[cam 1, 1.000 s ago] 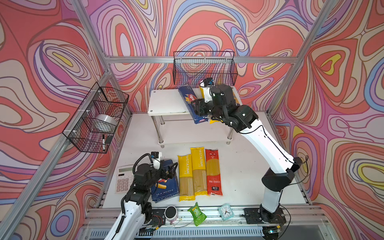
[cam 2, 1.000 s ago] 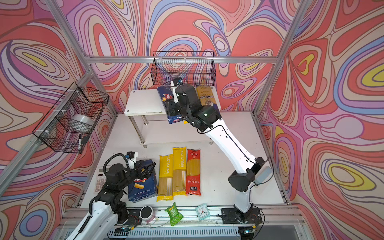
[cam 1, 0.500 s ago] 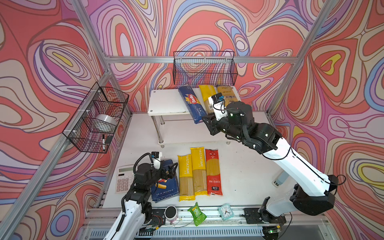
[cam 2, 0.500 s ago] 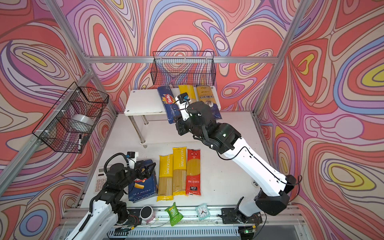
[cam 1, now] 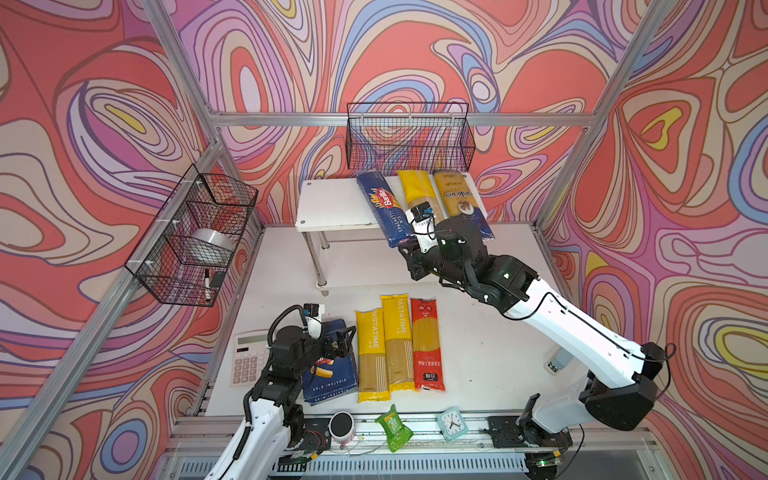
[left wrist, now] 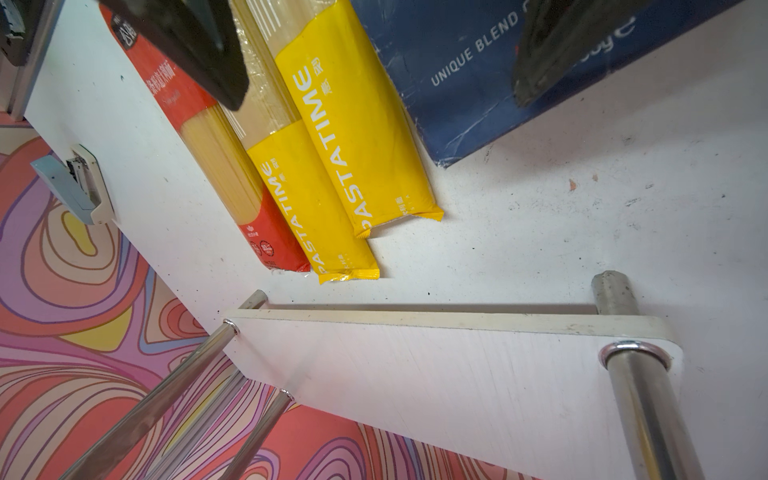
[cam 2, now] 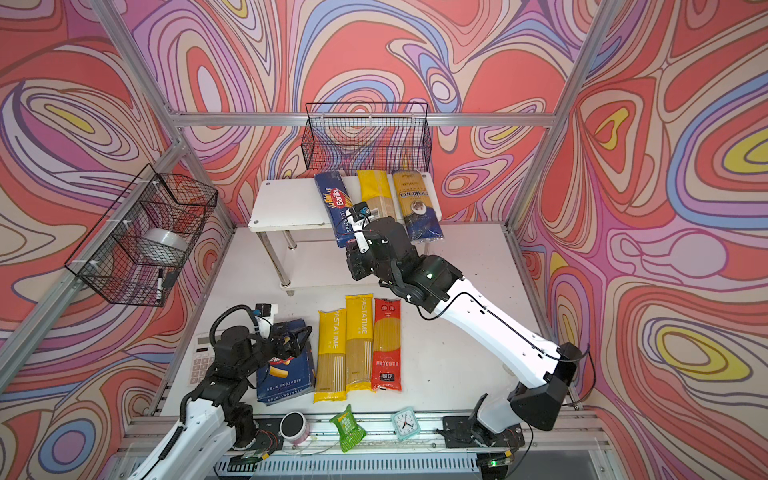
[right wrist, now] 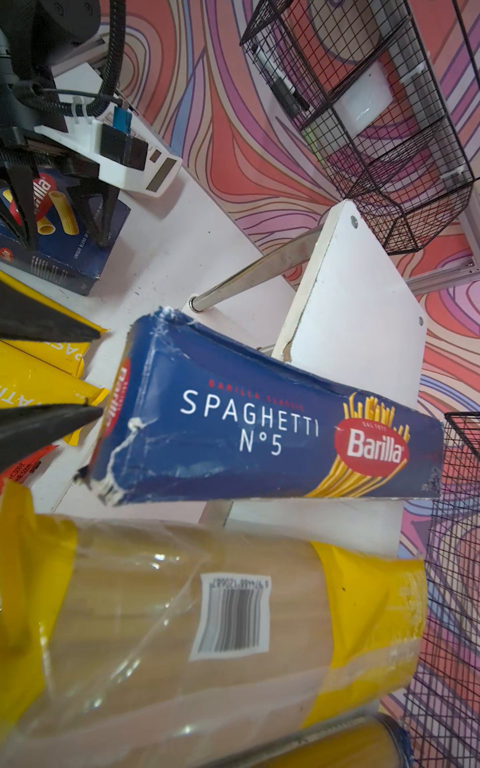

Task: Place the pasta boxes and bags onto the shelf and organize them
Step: 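Lower the Barilla box onto the shelf beside the yellow bag, then open the right gripper and draw it back from the Barilla box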

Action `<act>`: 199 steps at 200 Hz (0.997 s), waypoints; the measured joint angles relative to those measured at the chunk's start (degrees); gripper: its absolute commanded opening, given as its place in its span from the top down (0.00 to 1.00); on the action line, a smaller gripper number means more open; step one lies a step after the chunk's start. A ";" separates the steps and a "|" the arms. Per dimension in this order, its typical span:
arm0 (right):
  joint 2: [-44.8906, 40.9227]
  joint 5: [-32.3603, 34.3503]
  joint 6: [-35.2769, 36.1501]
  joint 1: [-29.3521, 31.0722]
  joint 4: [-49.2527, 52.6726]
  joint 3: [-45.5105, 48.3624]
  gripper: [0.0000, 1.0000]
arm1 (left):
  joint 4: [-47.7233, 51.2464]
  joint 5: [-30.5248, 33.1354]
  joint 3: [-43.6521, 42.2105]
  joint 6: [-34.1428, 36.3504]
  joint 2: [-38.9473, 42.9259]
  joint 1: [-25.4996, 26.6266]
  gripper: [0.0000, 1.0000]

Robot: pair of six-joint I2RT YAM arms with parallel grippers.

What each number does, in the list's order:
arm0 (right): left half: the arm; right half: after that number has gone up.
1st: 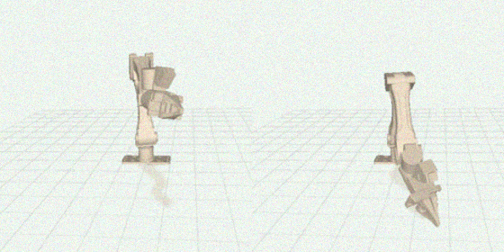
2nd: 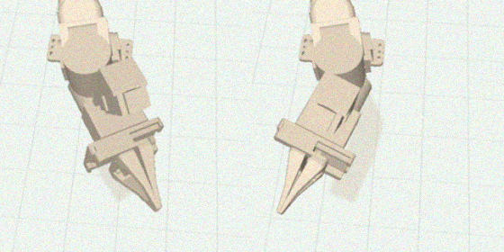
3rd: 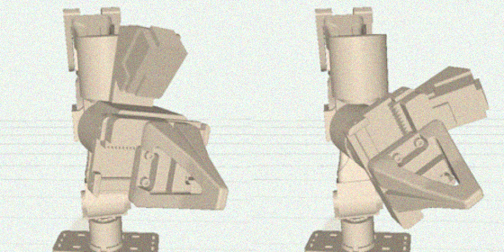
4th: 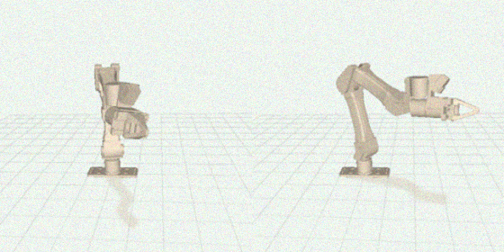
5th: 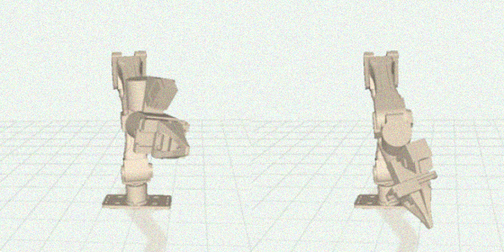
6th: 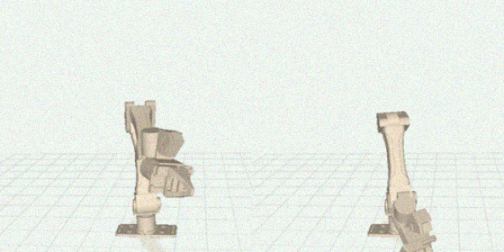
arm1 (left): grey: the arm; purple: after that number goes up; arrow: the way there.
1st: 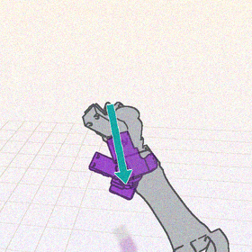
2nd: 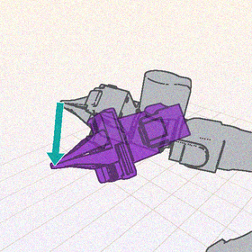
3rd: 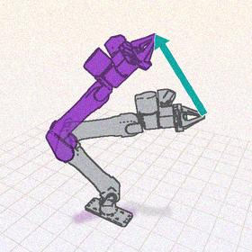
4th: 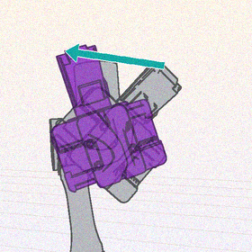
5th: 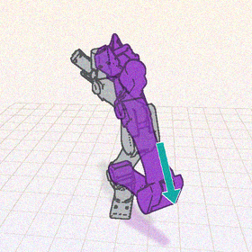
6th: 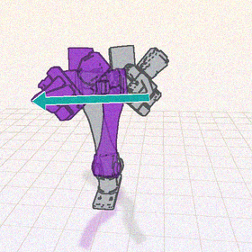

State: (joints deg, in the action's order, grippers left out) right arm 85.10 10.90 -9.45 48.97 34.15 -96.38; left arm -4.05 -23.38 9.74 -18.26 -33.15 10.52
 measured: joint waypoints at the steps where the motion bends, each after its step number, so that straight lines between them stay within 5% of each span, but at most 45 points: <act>1: 0.00 0.02 0.00 0.00 -0.13 0.00 0.75 | -0.02 0.00 0.00 0.00 0.00 0.00 0.00; 199: 8.90 -4.66 2.14 0.87 -2.29 -8.15 0.72 | 0.00 0.02 0.00 0.00 0.17 0.00 0.00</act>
State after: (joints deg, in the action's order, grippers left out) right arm 94.00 6.24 -7.31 49.84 31.86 -104.53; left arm -4.05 -23.35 9.74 -18.26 -32.97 10.52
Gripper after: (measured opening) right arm 0.266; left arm 0.999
